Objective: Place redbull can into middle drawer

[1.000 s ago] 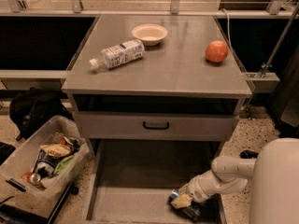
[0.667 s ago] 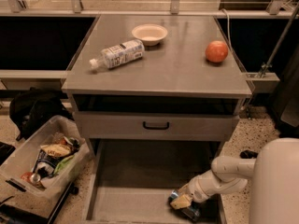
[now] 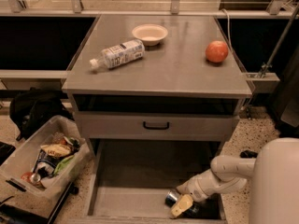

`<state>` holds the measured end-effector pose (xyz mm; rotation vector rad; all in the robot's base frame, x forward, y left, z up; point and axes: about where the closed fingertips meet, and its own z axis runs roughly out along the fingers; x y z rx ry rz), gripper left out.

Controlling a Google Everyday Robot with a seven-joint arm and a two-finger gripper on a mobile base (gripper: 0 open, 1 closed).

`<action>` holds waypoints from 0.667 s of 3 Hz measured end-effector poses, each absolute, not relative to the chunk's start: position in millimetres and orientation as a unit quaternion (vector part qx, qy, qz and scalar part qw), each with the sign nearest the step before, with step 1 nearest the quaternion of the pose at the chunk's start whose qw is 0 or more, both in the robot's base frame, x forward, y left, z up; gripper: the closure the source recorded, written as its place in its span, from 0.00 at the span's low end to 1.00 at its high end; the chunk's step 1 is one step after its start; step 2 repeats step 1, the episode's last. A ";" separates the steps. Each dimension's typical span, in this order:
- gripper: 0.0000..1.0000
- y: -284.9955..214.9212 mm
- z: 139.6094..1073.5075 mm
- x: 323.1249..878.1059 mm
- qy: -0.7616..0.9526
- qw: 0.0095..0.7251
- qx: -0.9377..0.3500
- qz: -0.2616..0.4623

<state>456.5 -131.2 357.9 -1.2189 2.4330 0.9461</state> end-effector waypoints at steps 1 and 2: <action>0.00 -131.2 357.8 456.5 0.837 0.130 -0.420 0.326; 0.00 -131.2 357.8 456.5 0.837 0.130 -0.420 0.326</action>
Offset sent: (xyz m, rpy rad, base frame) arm 0.0000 0.0000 0.0000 0.0000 0.0000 0.0000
